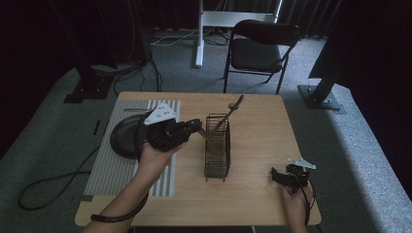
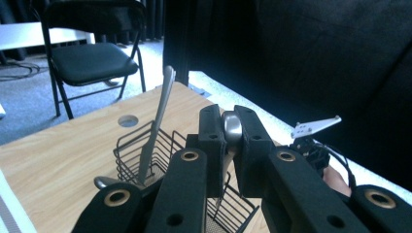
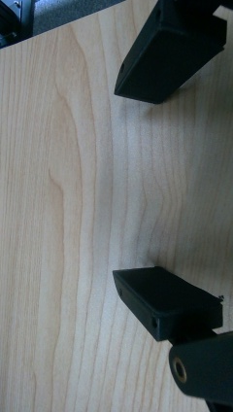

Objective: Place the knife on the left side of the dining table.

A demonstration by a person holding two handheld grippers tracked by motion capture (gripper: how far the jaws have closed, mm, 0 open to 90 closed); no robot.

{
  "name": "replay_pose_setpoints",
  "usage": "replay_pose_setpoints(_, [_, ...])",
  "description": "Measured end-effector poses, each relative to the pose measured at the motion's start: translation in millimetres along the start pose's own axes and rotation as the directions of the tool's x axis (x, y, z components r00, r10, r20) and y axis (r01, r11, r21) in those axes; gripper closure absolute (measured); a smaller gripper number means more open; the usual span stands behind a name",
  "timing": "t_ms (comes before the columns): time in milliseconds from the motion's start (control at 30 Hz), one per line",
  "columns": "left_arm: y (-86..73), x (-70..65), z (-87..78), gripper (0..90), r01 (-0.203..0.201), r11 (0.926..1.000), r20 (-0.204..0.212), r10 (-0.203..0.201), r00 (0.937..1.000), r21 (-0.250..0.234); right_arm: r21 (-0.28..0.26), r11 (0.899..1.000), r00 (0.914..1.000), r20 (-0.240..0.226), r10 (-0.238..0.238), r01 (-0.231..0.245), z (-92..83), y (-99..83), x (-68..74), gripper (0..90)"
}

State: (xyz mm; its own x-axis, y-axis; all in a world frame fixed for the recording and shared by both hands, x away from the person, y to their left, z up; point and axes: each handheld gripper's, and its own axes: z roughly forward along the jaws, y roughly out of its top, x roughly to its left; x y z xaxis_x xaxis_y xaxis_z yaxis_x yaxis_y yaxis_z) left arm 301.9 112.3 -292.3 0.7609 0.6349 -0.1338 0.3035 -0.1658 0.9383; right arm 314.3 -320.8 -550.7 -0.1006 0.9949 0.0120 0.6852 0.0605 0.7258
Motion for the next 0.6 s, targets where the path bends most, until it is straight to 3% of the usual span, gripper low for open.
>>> replay_pose_setpoints(267, [13.5, 2.1, -32.2, 83.9, -0.013, 0.9989, -0.029, 0.011, 0.9995, -0.045, -0.001, 1.0, 1.0, 0.0, 0.001, -0.001, 0.1, 0.0, 0.0, 12.5])
replay_pose_setpoints(600, [6.0, 13.7, -62.7, 84.0, -0.011, 0.9992, -0.077, 0.008, 0.997, -0.039, 0.0, 1.0, 1.0, 0.0, 0.002, -0.002, 0.1, -0.1, 0.2, 12.4])
